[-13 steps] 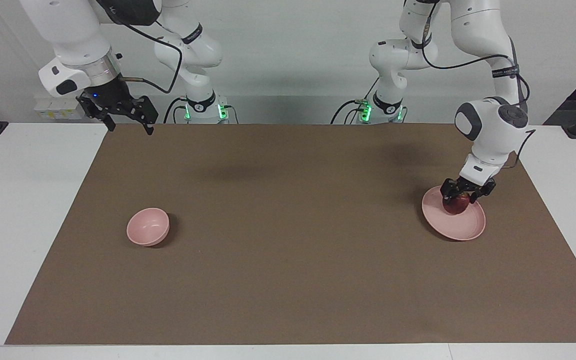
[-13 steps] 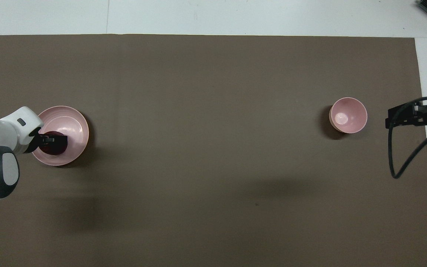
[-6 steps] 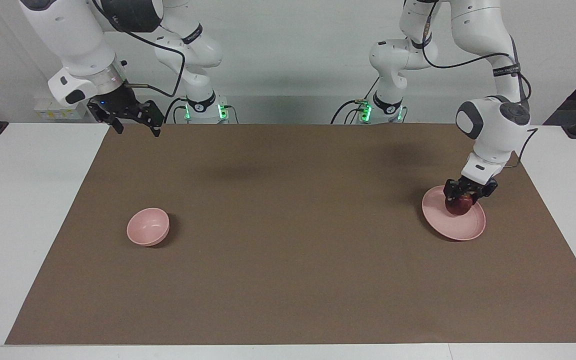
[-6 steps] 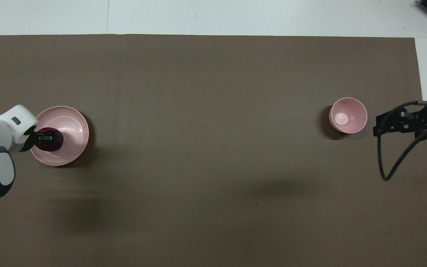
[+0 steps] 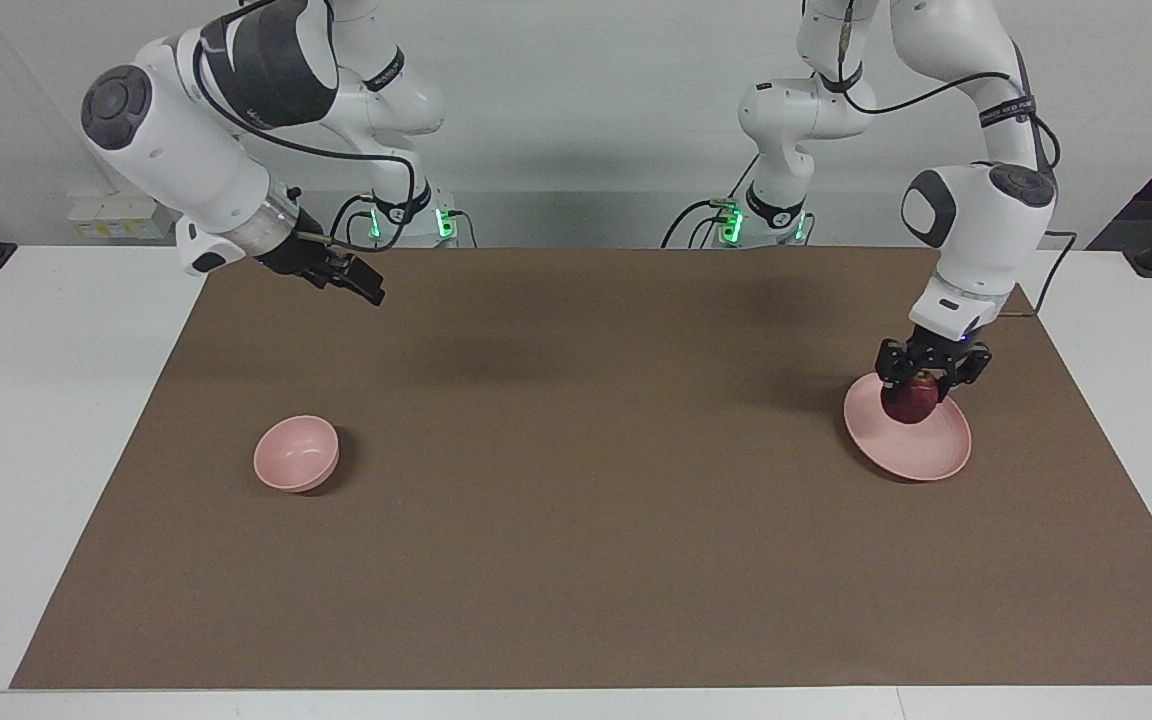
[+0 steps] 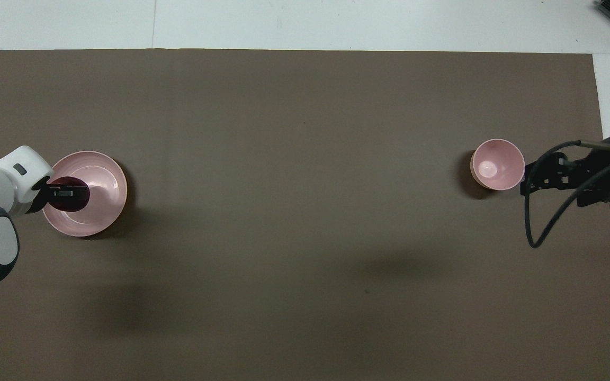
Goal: Move apple from plate to bowl
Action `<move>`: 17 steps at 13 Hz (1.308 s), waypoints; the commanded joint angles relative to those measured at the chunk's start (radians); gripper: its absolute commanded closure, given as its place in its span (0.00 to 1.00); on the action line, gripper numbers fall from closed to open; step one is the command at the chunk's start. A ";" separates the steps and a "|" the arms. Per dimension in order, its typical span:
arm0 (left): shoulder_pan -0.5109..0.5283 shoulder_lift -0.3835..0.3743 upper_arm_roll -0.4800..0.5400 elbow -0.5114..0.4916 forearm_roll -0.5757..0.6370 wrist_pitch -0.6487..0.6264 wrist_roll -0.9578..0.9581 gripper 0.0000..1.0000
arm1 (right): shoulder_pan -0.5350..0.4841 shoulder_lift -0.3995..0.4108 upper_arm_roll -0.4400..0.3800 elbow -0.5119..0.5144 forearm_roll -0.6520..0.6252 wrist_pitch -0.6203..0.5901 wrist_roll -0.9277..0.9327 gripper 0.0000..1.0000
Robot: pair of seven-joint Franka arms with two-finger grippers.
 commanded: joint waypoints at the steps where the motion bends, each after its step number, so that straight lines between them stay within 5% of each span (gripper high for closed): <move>1: -0.002 -0.002 -0.036 0.091 -0.152 -0.130 0.016 1.00 | 0.009 0.045 0.007 -0.020 0.123 0.026 0.101 0.00; 12: -0.004 -0.026 -0.154 0.090 -0.826 -0.241 0.016 1.00 | 0.205 0.062 0.007 -0.280 0.743 0.427 0.491 0.00; 17: -0.004 -0.045 -0.202 0.079 -1.010 -0.282 0.019 1.00 | 0.329 0.100 0.007 -0.308 1.065 0.638 0.541 0.00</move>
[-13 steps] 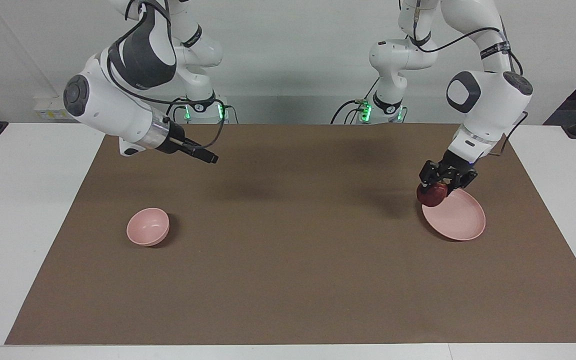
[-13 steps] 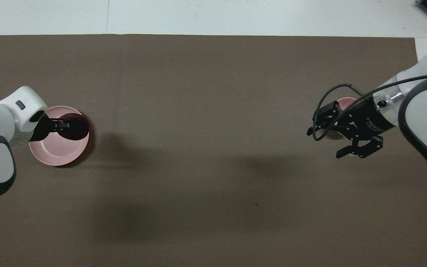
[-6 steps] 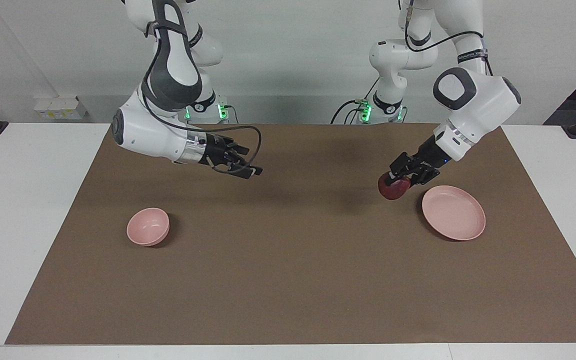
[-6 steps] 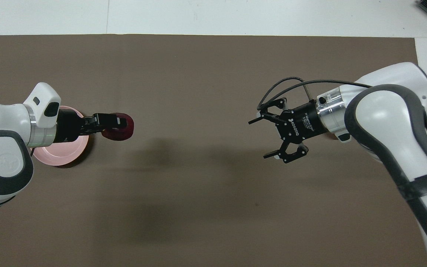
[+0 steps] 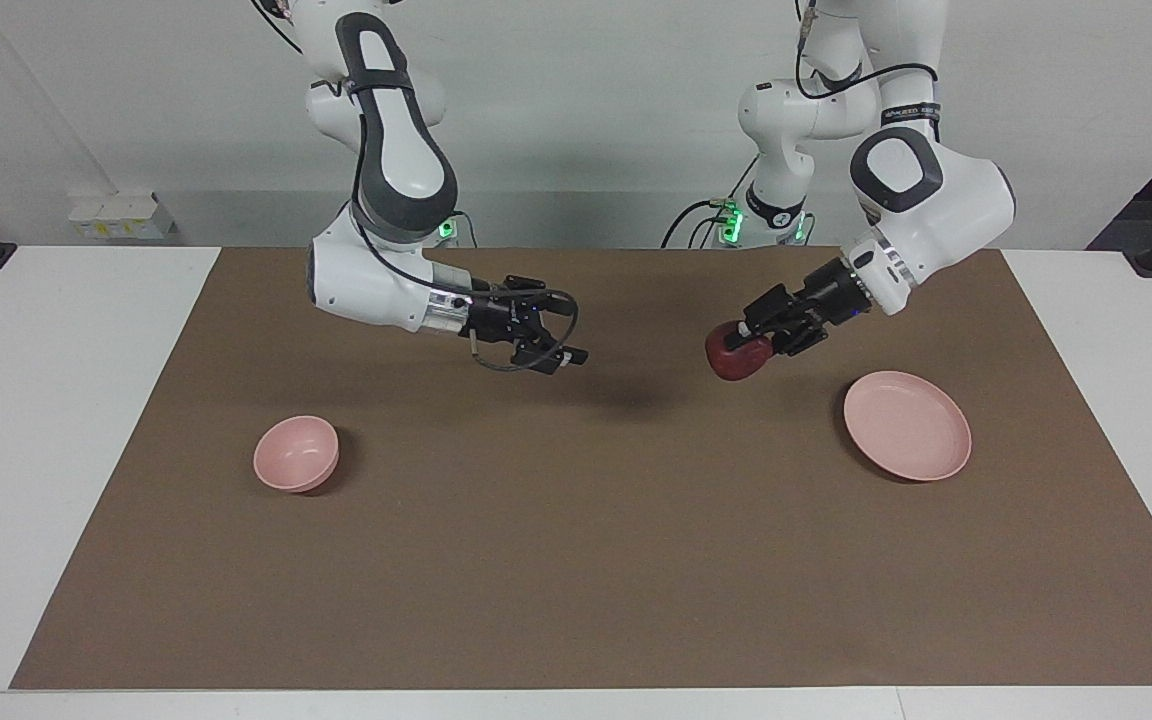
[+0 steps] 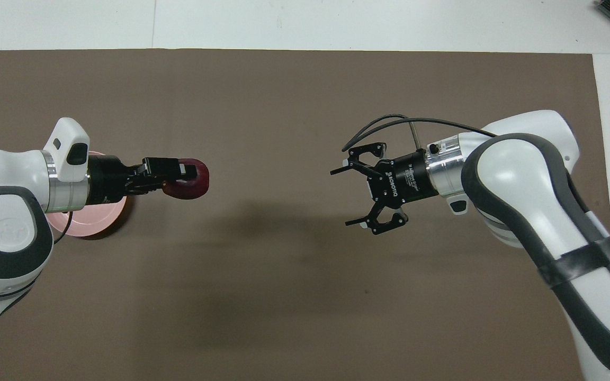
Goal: Move apple from plate to bowl
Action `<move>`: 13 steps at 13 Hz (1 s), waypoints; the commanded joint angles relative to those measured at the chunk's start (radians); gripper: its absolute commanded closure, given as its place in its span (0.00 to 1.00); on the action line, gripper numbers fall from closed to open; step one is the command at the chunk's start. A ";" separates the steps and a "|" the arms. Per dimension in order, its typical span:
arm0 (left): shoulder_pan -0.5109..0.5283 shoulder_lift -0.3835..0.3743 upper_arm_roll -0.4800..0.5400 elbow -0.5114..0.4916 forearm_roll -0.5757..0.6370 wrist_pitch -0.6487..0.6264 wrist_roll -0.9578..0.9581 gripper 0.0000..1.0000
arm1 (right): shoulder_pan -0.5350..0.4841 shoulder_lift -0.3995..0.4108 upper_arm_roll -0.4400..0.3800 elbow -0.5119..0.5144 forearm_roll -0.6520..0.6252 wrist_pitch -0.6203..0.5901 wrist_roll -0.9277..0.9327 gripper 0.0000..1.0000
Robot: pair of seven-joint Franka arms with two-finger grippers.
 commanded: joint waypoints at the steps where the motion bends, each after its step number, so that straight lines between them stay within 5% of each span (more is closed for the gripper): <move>1: -0.002 -0.027 -0.024 -0.010 -0.074 -0.027 0.009 1.00 | 0.059 0.024 0.003 -0.006 0.153 0.099 0.027 0.00; 13: -0.001 -0.034 -0.157 -0.007 -0.161 0.056 -0.004 1.00 | 0.170 0.041 0.011 0.043 0.235 0.205 0.002 0.00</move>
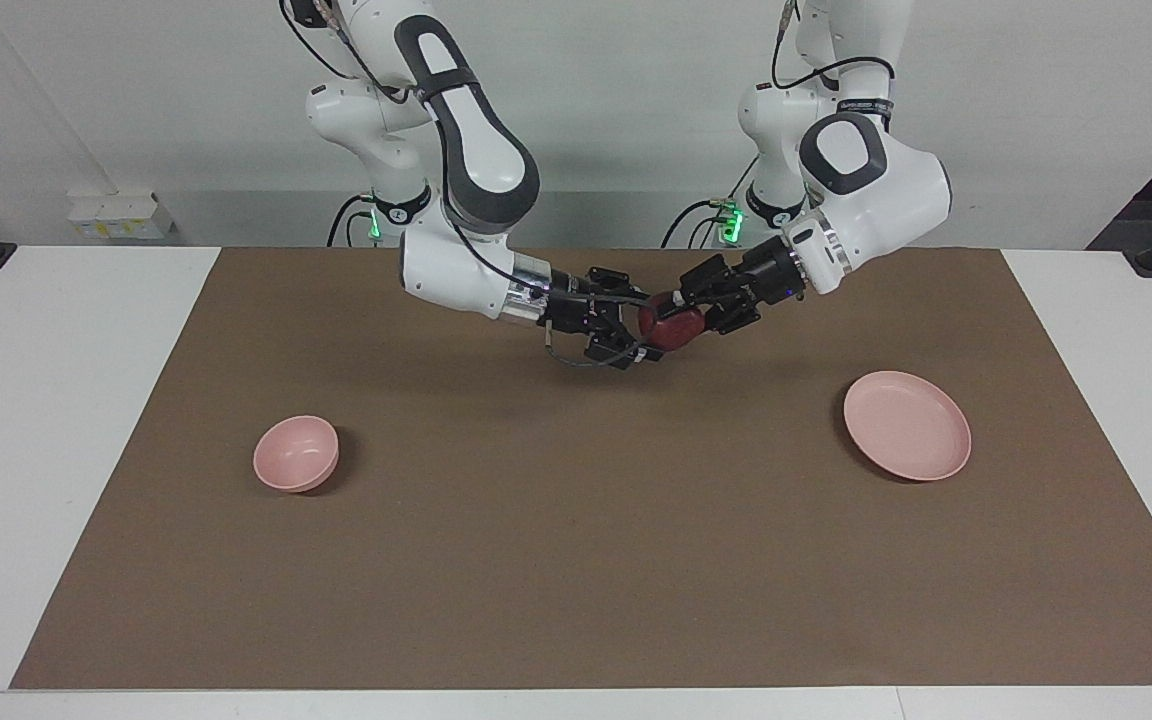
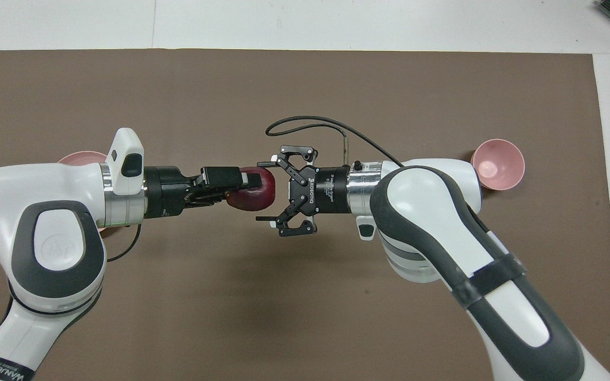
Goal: Move apple from plate to bowl
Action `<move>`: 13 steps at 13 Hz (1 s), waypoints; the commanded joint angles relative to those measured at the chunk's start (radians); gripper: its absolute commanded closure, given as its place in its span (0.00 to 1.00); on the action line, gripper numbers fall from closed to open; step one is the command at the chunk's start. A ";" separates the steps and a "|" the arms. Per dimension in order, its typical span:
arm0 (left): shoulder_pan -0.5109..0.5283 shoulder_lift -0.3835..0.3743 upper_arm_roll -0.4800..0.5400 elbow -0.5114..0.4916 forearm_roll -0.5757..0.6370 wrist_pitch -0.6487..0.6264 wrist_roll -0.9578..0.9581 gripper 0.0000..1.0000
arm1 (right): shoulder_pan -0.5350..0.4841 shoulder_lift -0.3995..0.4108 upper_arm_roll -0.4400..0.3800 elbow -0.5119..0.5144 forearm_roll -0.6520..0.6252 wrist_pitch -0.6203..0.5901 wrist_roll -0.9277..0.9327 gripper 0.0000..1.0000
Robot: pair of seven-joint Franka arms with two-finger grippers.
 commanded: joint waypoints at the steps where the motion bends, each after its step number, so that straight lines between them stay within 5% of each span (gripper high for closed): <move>1: -0.001 -0.028 -0.022 -0.011 -0.024 0.014 -0.010 1.00 | 0.002 0.015 0.009 0.028 0.023 0.016 -0.002 0.00; 2: -0.001 -0.028 -0.023 -0.011 -0.024 0.006 -0.015 1.00 | 0.002 0.015 0.009 0.031 0.023 0.013 -0.004 0.00; 3: -0.001 -0.029 -0.023 -0.011 -0.024 0.005 -0.021 1.00 | -0.001 0.016 0.009 0.037 0.032 0.005 -0.014 0.72; 4: -0.003 -0.029 -0.023 -0.011 -0.024 0.005 -0.031 1.00 | 0.000 0.013 0.007 0.048 0.023 0.006 -0.040 1.00; 6: -0.003 -0.029 -0.023 -0.011 -0.024 0.000 -0.036 1.00 | 0.000 0.015 0.007 0.050 0.020 0.016 -0.050 1.00; 8: -0.001 -0.029 -0.023 -0.009 -0.021 0.000 -0.054 0.84 | 0.000 0.013 0.007 0.050 0.020 0.014 -0.050 1.00; 9: -0.001 -0.028 -0.023 -0.009 -0.021 0.000 -0.059 0.68 | 0.000 0.015 0.007 0.050 0.020 0.014 -0.048 1.00; 11: -0.003 -0.025 -0.023 -0.003 -0.012 0.002 -0.085 0.10 | -0.001 0.015 0.007 0.050 0.020 0.016 -0.046 1.00; 13: -0.003 -0.025 -0.022 0.003 -0.009 0.003 -0.093 0.00 | -0.017 0.010 0.002 0.050 0.017 0.013 -0.037 1.00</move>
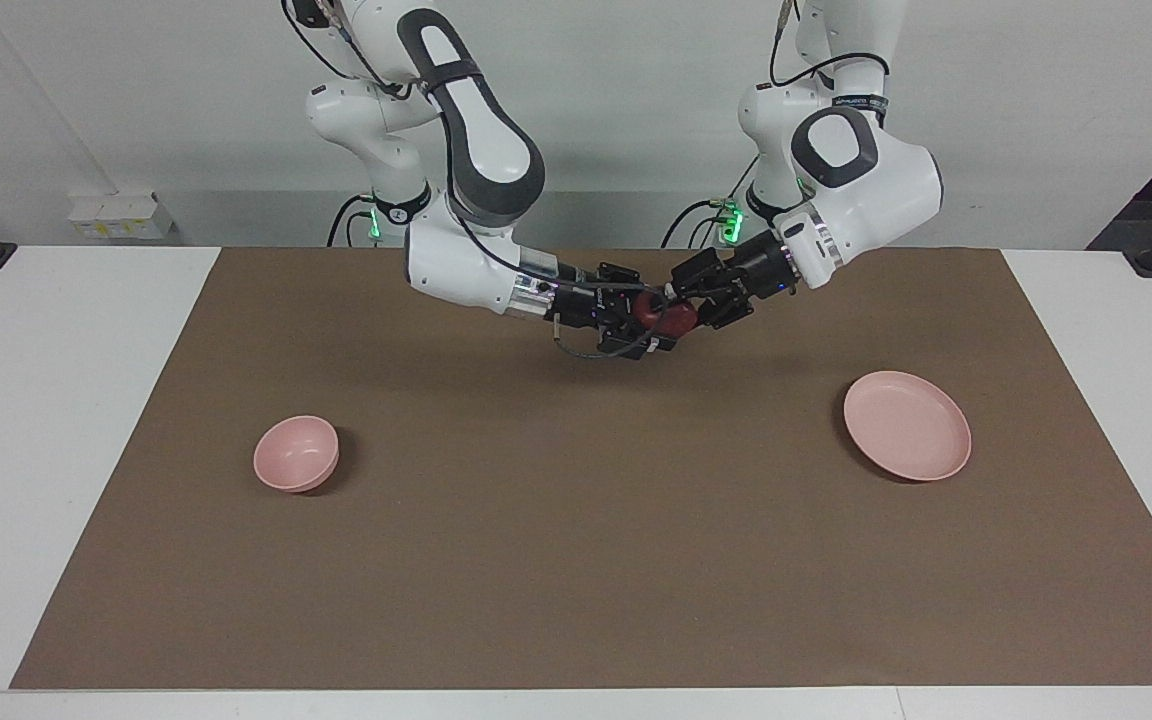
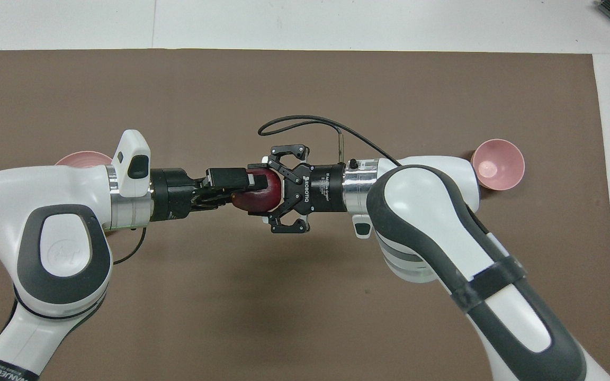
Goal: Move apple from plate to bowl
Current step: 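Grasp the apple with the right gripper and open the left gripper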
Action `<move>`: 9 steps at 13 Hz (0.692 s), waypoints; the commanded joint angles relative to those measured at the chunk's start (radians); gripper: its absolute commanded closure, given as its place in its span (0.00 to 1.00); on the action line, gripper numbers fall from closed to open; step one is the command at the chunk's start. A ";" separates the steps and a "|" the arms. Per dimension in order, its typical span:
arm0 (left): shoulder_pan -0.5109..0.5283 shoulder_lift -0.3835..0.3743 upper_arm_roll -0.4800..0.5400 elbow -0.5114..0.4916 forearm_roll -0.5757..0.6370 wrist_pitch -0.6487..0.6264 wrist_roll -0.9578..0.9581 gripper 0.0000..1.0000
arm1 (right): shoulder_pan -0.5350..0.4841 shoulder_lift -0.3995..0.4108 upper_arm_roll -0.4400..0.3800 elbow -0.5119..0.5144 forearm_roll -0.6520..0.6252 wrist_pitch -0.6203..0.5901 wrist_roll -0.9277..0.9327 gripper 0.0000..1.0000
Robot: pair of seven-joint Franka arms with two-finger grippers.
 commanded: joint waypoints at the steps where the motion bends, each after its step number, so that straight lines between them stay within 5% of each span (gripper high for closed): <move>1: -0.004 -0.014 0.001 0.003 -0.001 -0.002 -0.035 0.00 | -0.027 0.003 0.000 0.024 0.009 0.009 -0.019 1.00; 6: 0.004 -0.019 0.015 0.018 0.138 -0.007 -0.054 0.00 | -0.130 0.003 0.000 0.055 -0.303 -0.002 -0.020 1.00; 9: 0.001 -0.020 0.078 0.020 0.334 -0.025 -0.052 0.00 | -0.186 0.010 0.000 0.078 -0.556 -0.004 -0.036 1.00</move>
